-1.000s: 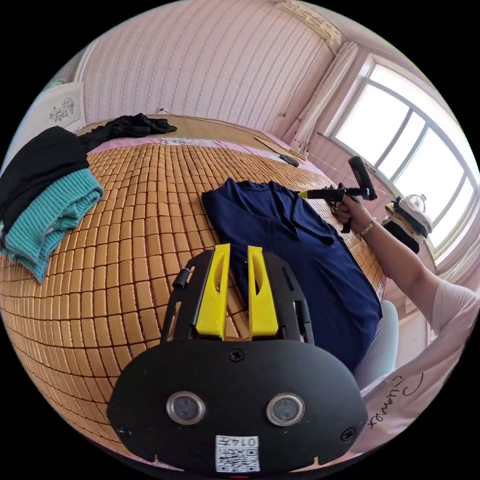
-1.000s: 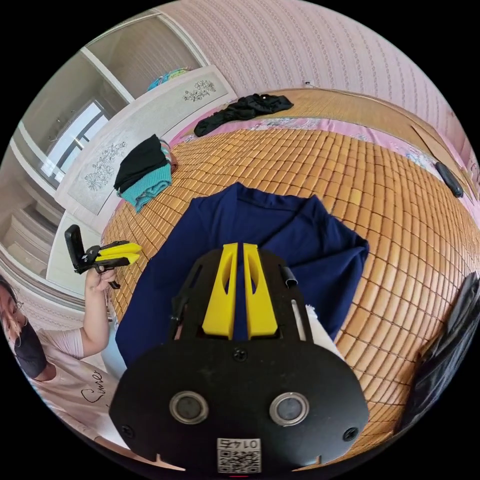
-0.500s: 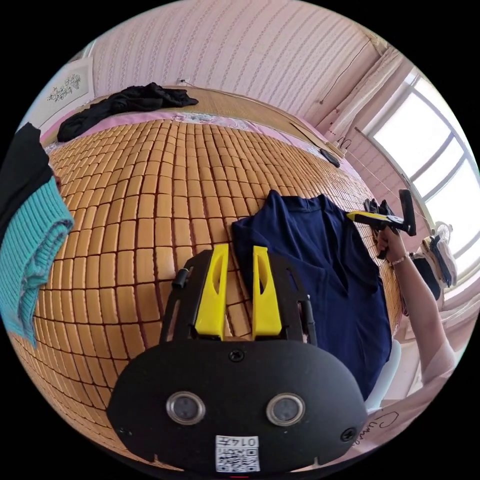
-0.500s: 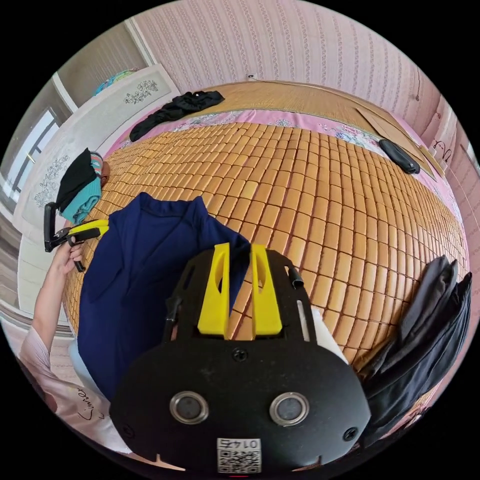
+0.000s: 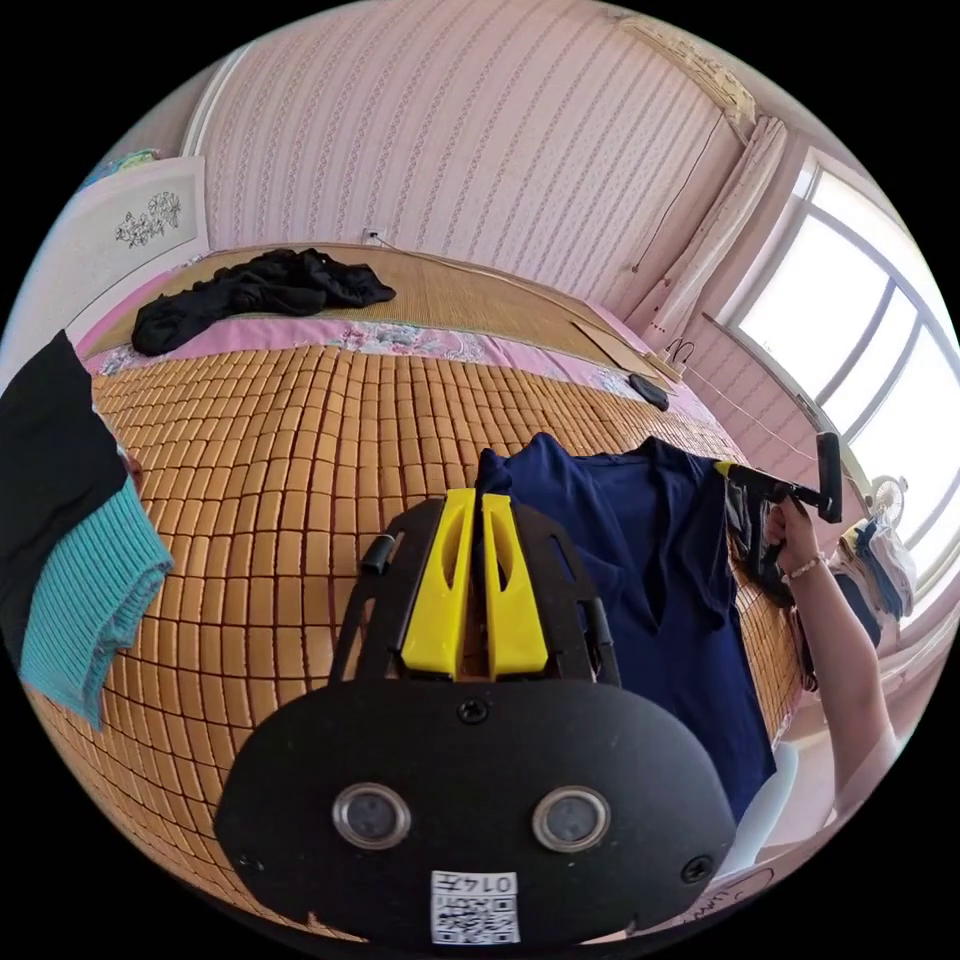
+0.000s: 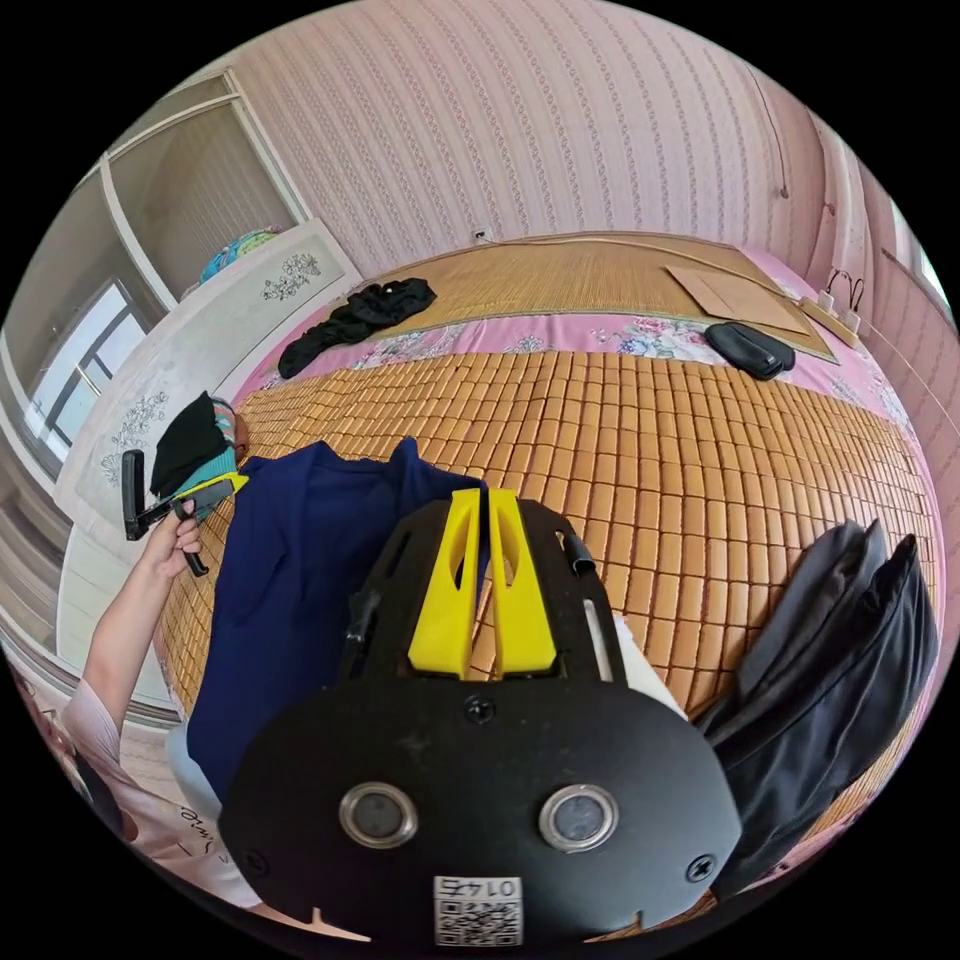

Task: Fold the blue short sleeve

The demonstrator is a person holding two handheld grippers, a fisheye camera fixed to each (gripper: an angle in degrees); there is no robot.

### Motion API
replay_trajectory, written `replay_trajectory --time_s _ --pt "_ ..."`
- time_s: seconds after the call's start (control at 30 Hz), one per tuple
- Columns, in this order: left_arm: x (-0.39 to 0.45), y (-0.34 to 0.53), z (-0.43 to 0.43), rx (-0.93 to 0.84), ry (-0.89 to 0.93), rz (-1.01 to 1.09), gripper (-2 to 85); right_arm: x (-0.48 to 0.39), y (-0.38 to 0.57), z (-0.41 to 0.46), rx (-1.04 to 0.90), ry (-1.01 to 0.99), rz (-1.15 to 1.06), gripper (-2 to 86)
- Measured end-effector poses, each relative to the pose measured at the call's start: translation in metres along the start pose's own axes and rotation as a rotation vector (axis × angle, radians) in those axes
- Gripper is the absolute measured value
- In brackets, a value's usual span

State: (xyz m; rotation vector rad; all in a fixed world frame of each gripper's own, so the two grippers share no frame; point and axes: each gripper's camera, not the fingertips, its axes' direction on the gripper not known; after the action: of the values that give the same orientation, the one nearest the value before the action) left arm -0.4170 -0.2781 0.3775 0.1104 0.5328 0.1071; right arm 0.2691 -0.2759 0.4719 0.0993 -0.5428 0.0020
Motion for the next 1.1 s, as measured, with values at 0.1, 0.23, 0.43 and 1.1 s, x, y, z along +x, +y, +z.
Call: replay_trajectory --time_s 0.1,0.23,0.43,1.1 --pt "0.011 -0.006 -0.022 0.08 0.021 0.008 -1.0 -0.005 -0.006 -0.037 0.079 -0.037 -0.003 0.7" --pt "0.025 0.013 -0.05 0.073 0.061 0.079 -1.0 -0.025 0.006 -0.08 0.085 -0.074 -0.108 0.7" --pt "0.035 0.096 -0.113 0.078 0.11 0.183 -0.9 -0.038 0.091 -0.149 0.092 -0.182 -0.212 0.8" --pt "0.09 0.298 -0.173 -0.1 0.124 0.212 -0.3 -0.036 0.315 -0.204 -0.008 -0.301 -0.202 1.0"
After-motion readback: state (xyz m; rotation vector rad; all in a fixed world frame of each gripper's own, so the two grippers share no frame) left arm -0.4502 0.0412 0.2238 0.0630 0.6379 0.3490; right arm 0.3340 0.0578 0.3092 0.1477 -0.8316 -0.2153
